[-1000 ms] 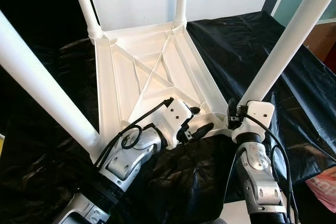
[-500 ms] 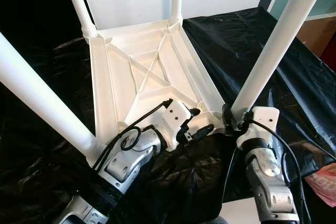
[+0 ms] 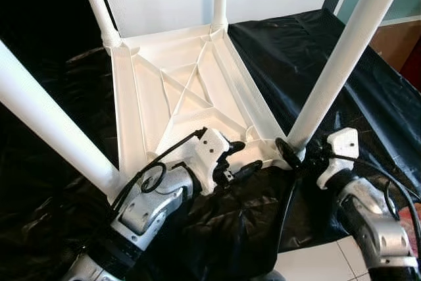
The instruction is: Building children table
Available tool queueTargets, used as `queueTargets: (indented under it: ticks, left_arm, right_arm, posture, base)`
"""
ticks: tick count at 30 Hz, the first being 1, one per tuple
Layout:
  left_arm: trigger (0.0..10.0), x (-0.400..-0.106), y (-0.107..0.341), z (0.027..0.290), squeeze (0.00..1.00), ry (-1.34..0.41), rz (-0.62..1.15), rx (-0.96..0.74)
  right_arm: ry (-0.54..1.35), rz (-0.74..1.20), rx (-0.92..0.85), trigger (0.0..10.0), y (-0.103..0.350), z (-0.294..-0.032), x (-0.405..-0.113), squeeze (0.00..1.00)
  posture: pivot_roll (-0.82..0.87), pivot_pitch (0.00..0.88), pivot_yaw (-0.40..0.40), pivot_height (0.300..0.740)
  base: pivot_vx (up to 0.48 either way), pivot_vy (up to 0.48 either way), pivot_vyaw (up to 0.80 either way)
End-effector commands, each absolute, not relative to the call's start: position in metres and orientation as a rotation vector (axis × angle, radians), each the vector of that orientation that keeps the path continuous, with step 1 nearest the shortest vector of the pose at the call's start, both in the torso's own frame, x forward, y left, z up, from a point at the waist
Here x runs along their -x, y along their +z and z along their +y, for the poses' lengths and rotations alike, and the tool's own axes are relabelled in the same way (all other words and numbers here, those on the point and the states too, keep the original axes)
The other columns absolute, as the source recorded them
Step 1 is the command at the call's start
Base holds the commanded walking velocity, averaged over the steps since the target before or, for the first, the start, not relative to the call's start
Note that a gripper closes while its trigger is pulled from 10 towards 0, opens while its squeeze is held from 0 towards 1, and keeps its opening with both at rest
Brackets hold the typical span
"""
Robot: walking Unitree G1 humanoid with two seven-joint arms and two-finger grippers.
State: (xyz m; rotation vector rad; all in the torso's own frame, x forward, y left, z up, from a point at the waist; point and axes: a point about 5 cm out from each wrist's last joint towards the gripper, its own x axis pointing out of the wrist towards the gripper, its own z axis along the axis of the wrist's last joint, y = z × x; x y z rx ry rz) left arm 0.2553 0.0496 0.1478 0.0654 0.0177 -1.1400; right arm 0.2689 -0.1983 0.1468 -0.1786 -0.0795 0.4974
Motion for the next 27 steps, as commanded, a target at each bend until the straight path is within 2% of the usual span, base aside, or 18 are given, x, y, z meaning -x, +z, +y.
queueTargets:
  ticks: [1, 2, 3, 6, 7, 15, 16, 17, 18, 27]
  left_arm:
    - [10.0, -0.241, 0.148, 0.046, 0.00, -1.390, 0.031, -0.076]
    - [10.0, -0.241, 0.148, 0.046, 0.00, -1.387, 0.030, -0.078]
    - [10.0, -0.241, 0.149, 0.046, 0.00, -1.379, 0.025, -0.087]
    - [10.0, -0.242, 0.150, 0.046, 0.00, -1.371, 0.020, -0.097]
    - [10.0, -0.245, 0.151, 0.046, 0.00, -1.348, 0.015, -0.102]
    - [10.0, -0.249, 0.152, 0.046, 0.00, -1.306, 0.008, -0.111]
    - [10.0, -0.248, 0.152, 0.046, 0.00, -1.310, 0.010, -0.110]
    - [10.0, -0.248, 0.152, 0.046, 0.00, -1.310, 0.010, -0.110]
    - [10.0, -0.247, 0.151, 0.045, 0.00, -1.315, 0.013, -0.110]
    - [10.0, -0.248, 0.151, 0.044, 0.00, -1.326, 0.016, -0.111]
  right_arm:
    - [0.550, -0.070, 0.193, 6.1, 0.144, -0.195, -0.274, 0.00]
    - [0.567, -0.075, 0.206, 6.1, 0.146, -0.195, -0.277, 0.00]
    - [0.580, -0.080, 0.222, 0.5, 0.148, -0.195, -0.282, 0.00]
    - [0.593, -0.084, 0.235, 0.5, 0.150, -0.195, -0.287, 0.00]
    - [0.594, -0.086, 0.241, 0.0, 0.150, -0.196, -0.288, 0.00]
    - [0.581, -0.066, 0.219, 0.0, 0.140, -0.199, -0.283, 0.00]
    - [0.569, -0.064, 0.214, 4.7, 0.139, -0.200, -0.283, 0.00]
    - [0.569, -0.064, 0.214, 4.7, 0.139, -0.200, -0.283, 0.00]
    - [0.551, -0.061, 0.201, 10.0, 0.138, -0.201, -0.282, 0.00]
    - [0.449, -0.052, 0.152, 10.0, 0.136, -0.202, -0.279, 0.00]
  posture:
    - [-0.04, 0.118, -0.022, 0.740]
    - [-0.04, 0.117, -0.023, 0.740]
    - [-0.03, 0.114, -0.025, 0.740]
    - [-0.03, 0.112, -0.025, 0.740]
    - [-0.02, 0.110, -0.030, 0.740]
    - [-0.02, 0.109, -0.032, 0.740]
    - [-0.02, 0.109, -0.028, 0.740]
    - [-0.02, 0.109, -0.028, 0.740]
    - [-0.03, 0.110, -0.022, 0.740]
    - [-0.04, 0.115, -0.008, 0.740]
  base:
    - [0.000, 0.000, 0.00]
    - [0.000, 0.000, 0.00]
    - [0.000, 0.000, 0.00]
    - [0.000, 0.000, 0.00]
    - [0.000, 0.000, 0.00]
    - [0.000, 0.000, 0.00]
    - [0.000, 0.000, 0.00]
    - [0.000, 0.000, 0.00]
    - [0.000, 0.000, 0.00]
    - [0.000, 0.000, 0.00]
